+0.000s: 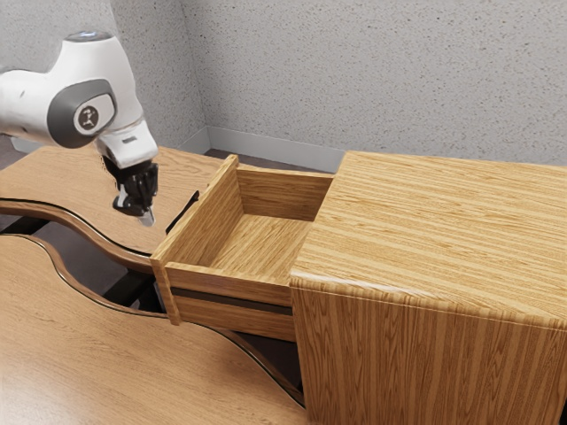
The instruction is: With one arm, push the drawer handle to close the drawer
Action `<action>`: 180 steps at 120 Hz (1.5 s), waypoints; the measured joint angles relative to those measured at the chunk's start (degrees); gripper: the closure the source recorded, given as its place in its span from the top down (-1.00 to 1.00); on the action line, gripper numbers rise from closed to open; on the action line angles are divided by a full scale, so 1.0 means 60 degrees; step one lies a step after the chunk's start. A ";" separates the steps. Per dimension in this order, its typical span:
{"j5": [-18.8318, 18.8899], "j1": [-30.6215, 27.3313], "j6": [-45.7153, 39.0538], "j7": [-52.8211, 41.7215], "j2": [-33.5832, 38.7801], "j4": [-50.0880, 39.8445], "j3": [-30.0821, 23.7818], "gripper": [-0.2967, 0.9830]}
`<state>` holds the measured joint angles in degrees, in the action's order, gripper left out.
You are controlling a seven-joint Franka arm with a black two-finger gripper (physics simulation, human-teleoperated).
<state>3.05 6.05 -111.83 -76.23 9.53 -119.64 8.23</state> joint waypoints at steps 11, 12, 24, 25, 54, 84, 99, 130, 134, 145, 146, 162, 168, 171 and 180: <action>-0.0068 0.0029 0.0024 -0.0712 -0.0061 0.0091 -0.0284 -0.69; -0.0084 0.0032 0.0026 -0.0771 -0.0060 0.0094 -0.0297 -0.69; -0.0335 0.0015 0.0051 -0.1416 0.0016 0.0117 -0.0487 -0.69; -0.0360 0.0018 0.0052 -0.1465 0.0016 0.0121 -0.0500 -0.69; -0.1260 0.0024 0.0022 -0.2450 -0.0104 0.0271 -0.0871 -0.69; -0.1843 -0.0016 -0.0212 -0.2737 -0.0607 0.0695 -0.1434 -0.69; -0.1981 0.0035 -0.0336 -0.2747 -0.0946 0.1013 -0.1820 -0.69; -0.2113 0.0427 -0.0715 -0.2569 -0.1442 0.1415 -0.2128 -0.69; -0.2116 0.0513 -0.0744 -0.2533 -0.1515 0.1488 -0.2112 -0.70; -0.2126 0.0689 -0.0829 -0.2434 -0.1601 0.1575 -0.2115 -0.69; -0.2127 0.0702 -0.0838 -0.2424 -0.1606 0.1576 -0.2118 -0.69; -0.2192 0.0930 -0.1018 -0.2255 -0.1673 0.1584 -0.2087 -0.68; -0.2233 0.0985 -0.1084 -0.2195 -0.1682 0.1585 -0.2084 -0.67; -0.2250 0.1006 -0.1111 -0.2165 -0.1687 0.1589 -0.2087 -0.67; -0.2286 0.1051 -0.1197 -0.2083 -0.1753 0.1594 -0.2112 -0.69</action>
<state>-10.66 12.36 -119.02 -88.72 -0.99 -110.07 -4.44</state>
